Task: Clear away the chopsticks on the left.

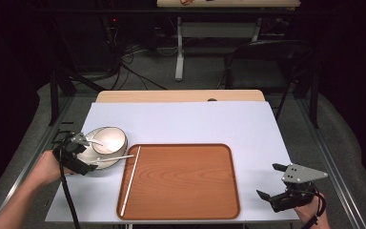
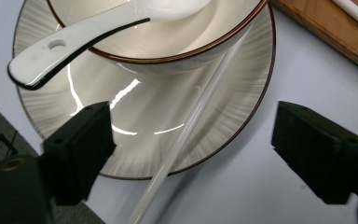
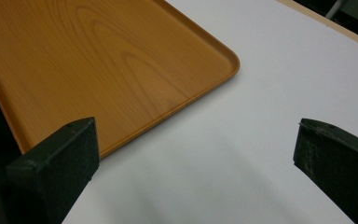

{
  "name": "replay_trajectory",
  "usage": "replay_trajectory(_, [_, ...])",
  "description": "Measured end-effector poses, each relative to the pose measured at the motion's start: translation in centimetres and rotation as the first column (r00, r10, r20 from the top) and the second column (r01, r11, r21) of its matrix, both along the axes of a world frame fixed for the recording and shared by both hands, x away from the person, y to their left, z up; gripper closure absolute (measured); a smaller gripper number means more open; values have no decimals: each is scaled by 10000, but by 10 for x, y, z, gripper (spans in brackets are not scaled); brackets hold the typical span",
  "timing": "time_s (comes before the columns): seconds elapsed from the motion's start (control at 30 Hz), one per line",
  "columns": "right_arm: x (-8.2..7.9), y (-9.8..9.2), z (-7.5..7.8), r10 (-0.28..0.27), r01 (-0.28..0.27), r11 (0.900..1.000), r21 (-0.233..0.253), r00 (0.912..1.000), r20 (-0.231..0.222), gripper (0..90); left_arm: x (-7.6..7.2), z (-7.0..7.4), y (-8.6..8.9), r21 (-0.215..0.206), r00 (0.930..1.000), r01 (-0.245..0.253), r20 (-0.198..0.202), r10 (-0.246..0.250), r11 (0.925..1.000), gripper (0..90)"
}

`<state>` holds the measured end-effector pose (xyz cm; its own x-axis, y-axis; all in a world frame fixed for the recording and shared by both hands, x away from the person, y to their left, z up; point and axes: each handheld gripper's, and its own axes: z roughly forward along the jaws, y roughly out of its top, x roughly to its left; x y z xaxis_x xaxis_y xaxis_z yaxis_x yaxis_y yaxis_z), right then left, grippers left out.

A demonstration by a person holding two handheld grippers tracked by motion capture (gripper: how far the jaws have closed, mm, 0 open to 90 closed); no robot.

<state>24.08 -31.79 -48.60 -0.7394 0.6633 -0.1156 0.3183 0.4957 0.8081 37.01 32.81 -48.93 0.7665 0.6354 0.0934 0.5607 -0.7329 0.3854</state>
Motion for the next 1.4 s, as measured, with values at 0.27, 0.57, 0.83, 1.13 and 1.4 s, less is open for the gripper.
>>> replay_trajectory(0.27, [1,0,-1,7,-7,10000,-17,10000,-35,0,10,-8,-5,182,9976,569,-401,-562,9982,556])
replay_trajectory(0.57, [0,0,1,17,-17,10000,-41,10000,56,0,15,-15,-10,299,9930,901,-789,-875,9955,704])
replay_trajectory(0.83, [-1,0,1,28,-27,10000,-30,10000,39,0,14,-19,-11,152,9912,1038,-837,-1022,9945,751])
replay_trajectory(1.13, [-1,1,1,14,-14,10000,-45,10000,75,0,13,-20,-15,170,9854,1523,-797,-1505,9882,787])
replay_trajectory(1.4, [0,1,1,-3,3,10000,-54,10000,75,0,10,-20,-18,62,9776,1941,-846,-1929,9810,838])
